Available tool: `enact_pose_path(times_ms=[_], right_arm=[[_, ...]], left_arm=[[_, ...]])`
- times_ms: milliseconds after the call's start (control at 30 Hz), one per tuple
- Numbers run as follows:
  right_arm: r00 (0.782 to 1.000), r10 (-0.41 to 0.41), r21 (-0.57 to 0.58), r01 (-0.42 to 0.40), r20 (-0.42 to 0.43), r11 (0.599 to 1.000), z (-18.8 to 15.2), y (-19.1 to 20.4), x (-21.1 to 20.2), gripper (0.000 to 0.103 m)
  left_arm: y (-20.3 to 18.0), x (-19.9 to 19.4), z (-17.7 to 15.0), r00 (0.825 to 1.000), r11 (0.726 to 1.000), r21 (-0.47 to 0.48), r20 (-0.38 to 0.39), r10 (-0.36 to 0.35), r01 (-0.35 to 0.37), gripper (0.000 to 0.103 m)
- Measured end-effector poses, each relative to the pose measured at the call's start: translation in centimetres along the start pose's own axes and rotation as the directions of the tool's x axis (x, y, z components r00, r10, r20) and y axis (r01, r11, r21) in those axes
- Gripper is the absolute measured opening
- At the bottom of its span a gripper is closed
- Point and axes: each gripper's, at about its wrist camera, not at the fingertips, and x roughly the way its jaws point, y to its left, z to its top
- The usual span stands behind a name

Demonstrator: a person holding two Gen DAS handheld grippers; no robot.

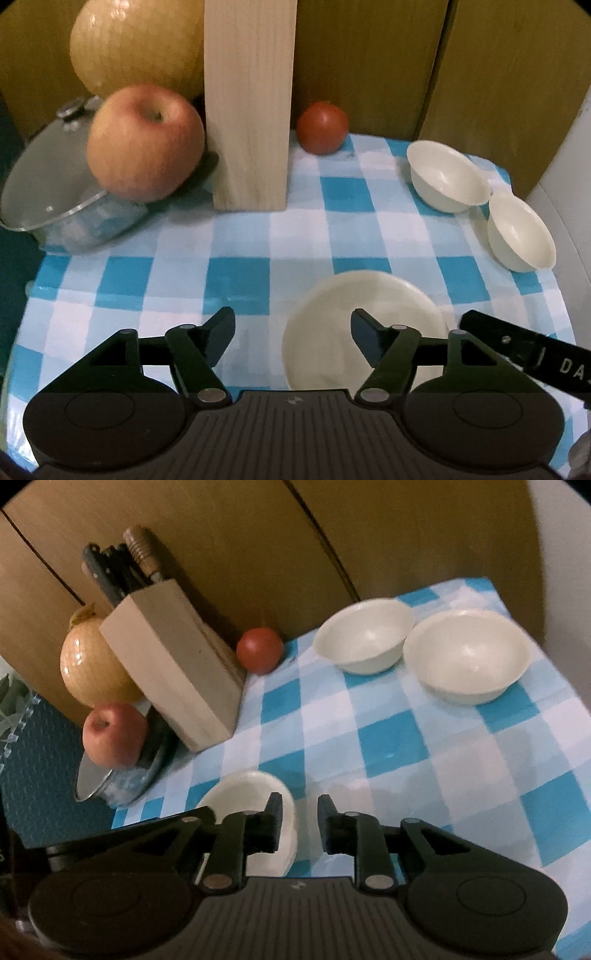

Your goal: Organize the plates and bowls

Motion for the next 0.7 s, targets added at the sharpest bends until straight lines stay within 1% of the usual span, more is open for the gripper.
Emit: enact_pose_path(times_ms=[33, 100, 233, 400, 533, 700], right_arm=[[1.0, -0.009, 0.005, 0.009, 0.01, 1.0, 0.2, -0.3, -0.2, 0.025], [0.999, -0.025, 0.029, 0.024, 0.023, 0.999, 0.6, -1.0, -0.6, 0.033], [0.997, -0.051, 0.069, 0.047, 0.063, 0.997, 1.6, -2.2, -1.4, 0.034], [0.991, -0.079, 0.097, 0.069, 0.111, 0.993, 2.7, -3.4, -2.6, 0.039], [0.985, -0.11, 0.116, 0.094, 0.136, 0.989, 3.5, -4.5, -3.2, 0.039], [0.97, -0.162, 0.152, 0.135, 0.179, 0.979, 4.5, -6.5, -4.1, 0.041]], left_arm=[[0.0, -0.2, 0.1, 1.0, 1.0, -0.002, 0.003, 0.0, 0.0, 0.076], [-0.1, -0.6, 0.5, 1.0, 1.0, -0.007, 0.018, 0.003, -0.003, 0.079], [-0.9, -1.3, 0.9, 0.999, 1.0, 0.01, 0.051, 0.018, -0.018, 0.082], [-2.1, -2.0, 1.4, 0.997, 1.0, 0.02, 0.074, -0.004, 0.003, 0.083], [-3.4, -2.3, 1.8, 0.996, 0.999, 0.038, 0.095, -0.004, 0.001, 0.085], [-4.8, -2.6, 2.5, 0.993, 0.999, 0.044, 0.11, -0.031, 0.026, 0.086]])
